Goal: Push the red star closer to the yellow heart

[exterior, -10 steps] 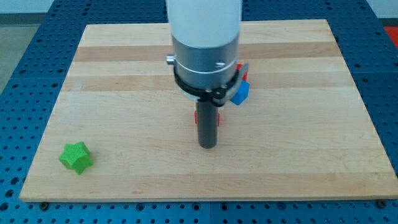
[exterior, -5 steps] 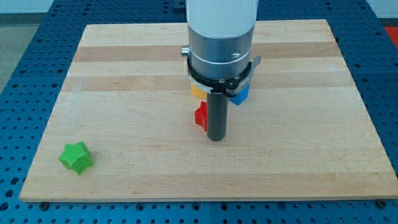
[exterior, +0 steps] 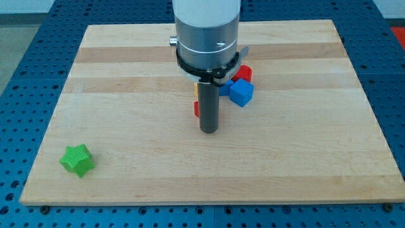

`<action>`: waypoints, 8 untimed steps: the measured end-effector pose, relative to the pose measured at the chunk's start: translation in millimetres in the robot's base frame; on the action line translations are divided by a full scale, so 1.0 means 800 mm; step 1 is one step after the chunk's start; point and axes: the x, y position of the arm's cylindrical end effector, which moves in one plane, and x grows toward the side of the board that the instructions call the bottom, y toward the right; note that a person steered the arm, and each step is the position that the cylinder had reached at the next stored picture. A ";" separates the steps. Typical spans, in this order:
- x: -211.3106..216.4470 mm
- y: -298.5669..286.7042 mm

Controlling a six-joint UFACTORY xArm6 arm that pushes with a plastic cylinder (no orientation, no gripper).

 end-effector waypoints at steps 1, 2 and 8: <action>-0.004 0.000; -0.010 0.000; -0.031 0.000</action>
